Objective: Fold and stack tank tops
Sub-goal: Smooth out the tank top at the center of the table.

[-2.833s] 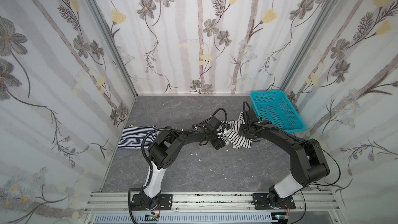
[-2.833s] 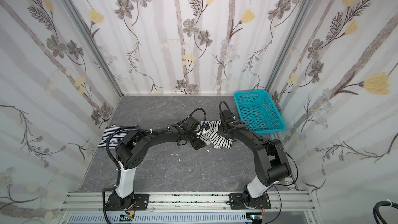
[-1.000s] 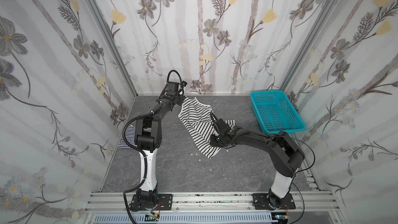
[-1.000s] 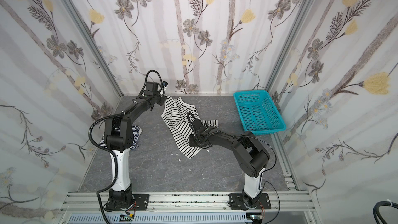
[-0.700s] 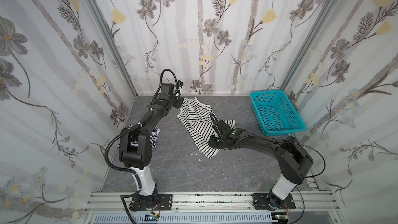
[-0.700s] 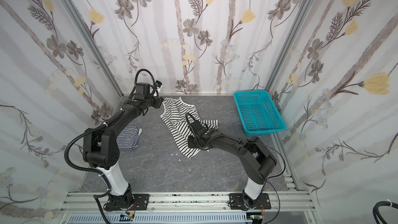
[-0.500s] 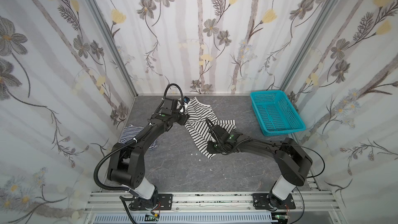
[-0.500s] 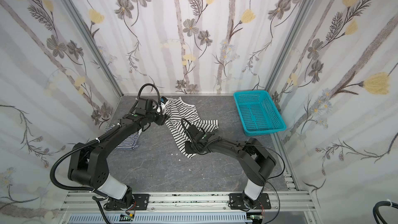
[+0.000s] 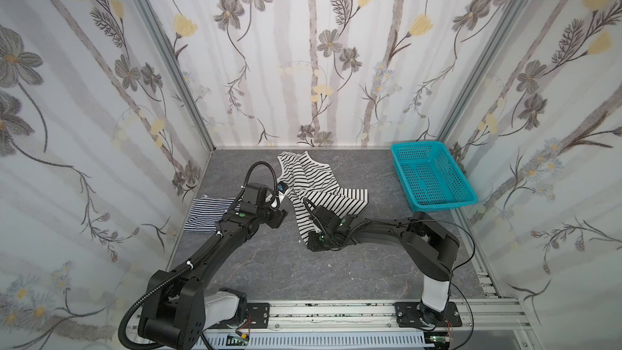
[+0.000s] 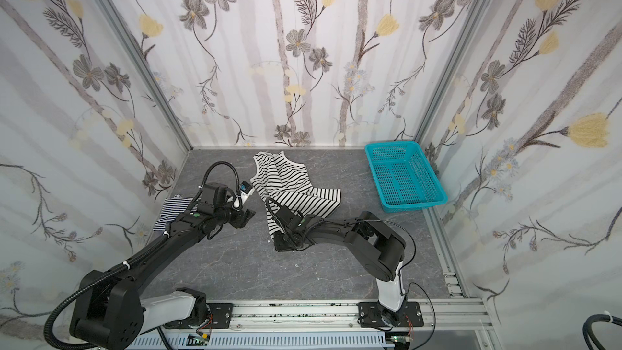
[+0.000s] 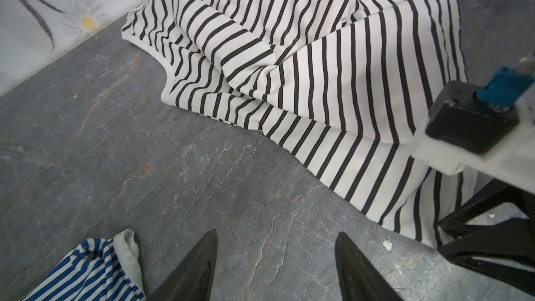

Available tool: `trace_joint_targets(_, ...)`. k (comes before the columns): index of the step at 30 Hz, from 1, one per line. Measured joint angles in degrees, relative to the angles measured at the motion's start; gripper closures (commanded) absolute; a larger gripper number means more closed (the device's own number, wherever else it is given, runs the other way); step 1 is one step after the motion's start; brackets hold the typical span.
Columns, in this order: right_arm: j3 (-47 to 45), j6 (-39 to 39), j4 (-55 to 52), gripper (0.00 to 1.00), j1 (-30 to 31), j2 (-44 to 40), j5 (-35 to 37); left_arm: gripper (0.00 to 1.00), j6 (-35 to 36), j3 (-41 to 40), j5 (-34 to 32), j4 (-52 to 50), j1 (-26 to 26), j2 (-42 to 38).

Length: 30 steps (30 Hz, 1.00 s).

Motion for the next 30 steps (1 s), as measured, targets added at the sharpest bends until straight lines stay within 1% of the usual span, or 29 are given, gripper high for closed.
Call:
trace_joint_targets(3,3.04,1.51,2.25,0.70,-0.02,1.97,-3.08,0.34,0.00,-0.57,-0.52,0.20,2.80,-0.26)
trace_joint_targets(7,4.13,3.61,7.96,0.67,-2.36,1.73,-5.64,0.34,-0.02,-1.31,-0.20,0.26,4.83,-0.33)
trace_joint_targets(9,3.10,4.00,9.29,0.64,-3.93,-0.31,-6.47,0.32,-0.02,-1.92,0.44,0.15,5.03,-0.74)
trace_joint_targets(12,-0.57,3.67,9.11,0.61,-8.20,-6.49,-6.34,0.31,0.22,-2.91,2.40,-0.59,4.13,-2.03)
trace_joint_targets(14,-3.32,2.36,7.87,0.59,-12.87,-9.99,-3.96,0.30,0.66,-3.74,3.32,-1.18,2.12,-2.58)
trace_joint_targets(16,-5.75,0.76,4.96,0.57,-17.66,-12.35,0.22,0.30,1.11,-4.85,4.02,-1.81,-1.07,-2.64)
trace_joint_targets(17,-6.56,-0.11,3.28,0.57,-19.45,-13.07,1.79,0.29,1.20,-5.31,4.04,-2.01,-2.49,-2.60)
trace_joint_targets(18,-7.04,-1.11,1.38,0.54,-21.16,-13.53,2.84,0.29,1.25,-5.81,4.04,-2.29,-4.35,-2.43)
trace_joint_targets(20,-7.43,-3.02,-0.96,0.53,-24.44,-13.90,4.39,0.29,1.33,-6.51,3.98,-2.73,-7.91,-1.46)
trace_joint_targets(25,-5.70,-6.47,-4.52,0.52,-33.03,-11.30,9.25,0.28,1.86,-7.43,3.19,-3.21,-15.21,1.03)
trace_joint_targets(30,-0.44,-8.66,-5.92,0.52,-38.01,-6.12,10.23,0.28,2.89,-7.69,1.25,-3.17,-21.11,4.74)
